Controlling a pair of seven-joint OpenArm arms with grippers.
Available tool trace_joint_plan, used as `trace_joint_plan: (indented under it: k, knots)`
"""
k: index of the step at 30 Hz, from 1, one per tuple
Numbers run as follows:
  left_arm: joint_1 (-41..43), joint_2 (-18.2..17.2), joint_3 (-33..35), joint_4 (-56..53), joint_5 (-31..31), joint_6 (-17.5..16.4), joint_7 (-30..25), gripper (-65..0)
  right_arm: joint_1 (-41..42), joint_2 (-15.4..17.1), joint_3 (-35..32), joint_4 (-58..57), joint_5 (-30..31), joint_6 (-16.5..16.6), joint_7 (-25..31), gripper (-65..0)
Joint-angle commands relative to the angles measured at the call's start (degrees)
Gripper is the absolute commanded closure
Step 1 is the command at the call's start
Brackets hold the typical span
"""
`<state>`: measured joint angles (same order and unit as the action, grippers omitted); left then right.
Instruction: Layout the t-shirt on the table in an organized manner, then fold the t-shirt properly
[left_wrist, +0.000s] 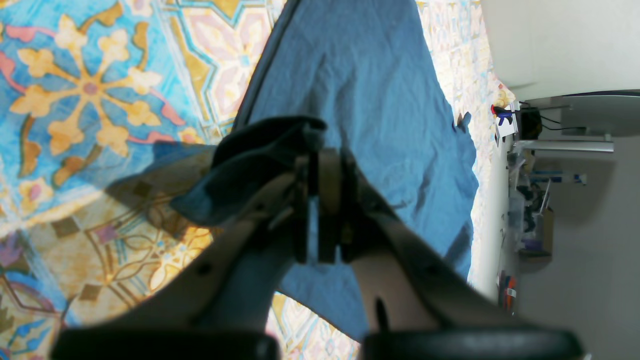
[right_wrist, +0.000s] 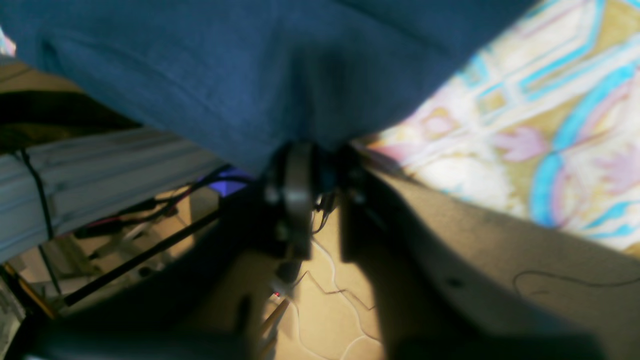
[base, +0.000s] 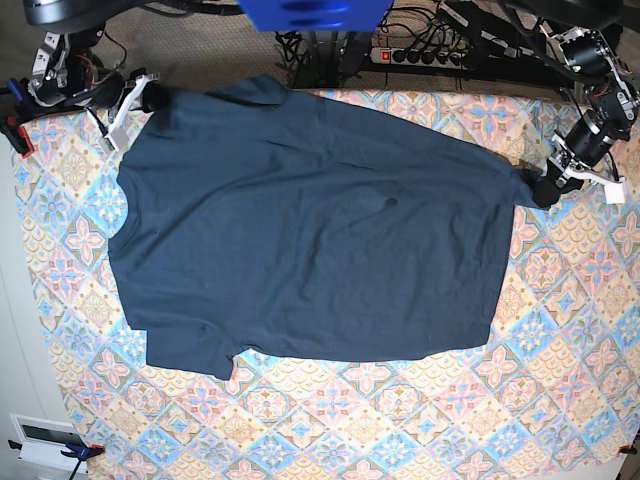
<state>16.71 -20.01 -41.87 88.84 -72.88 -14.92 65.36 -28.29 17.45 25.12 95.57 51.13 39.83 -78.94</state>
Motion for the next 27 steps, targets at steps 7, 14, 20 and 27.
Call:
trace_joint_plan:
  k: [7,14,20,27]
  knots:
    - [-0.1,-1.2,-0.5,1.0,-1.5,-0.5,-0.5,0.0,-1.3,1.1,4.4,0.9,7.6,0.2,0.8,-3.1]
    - [-0.6,-1.3,-0.8,1.3,-1.9,-0.6,2.5,0.0,-2.5,1.1,9.5,1.9,11.2,0.2,0.6,-3.1]
    - [-0.6,-1.0,-0.8,8.5,-1.9,-0.6,1.9,0.0,-2.2,1.1,9.6,1.9,15.4,0.2,0.7,-3.1]
    - [-5.1,0.4,-0.8,9.2,-2.0,-0.6,1.9,0.0,0.5,1.1,9.7,1.9,15.8,0.2,0.9,-3.1]
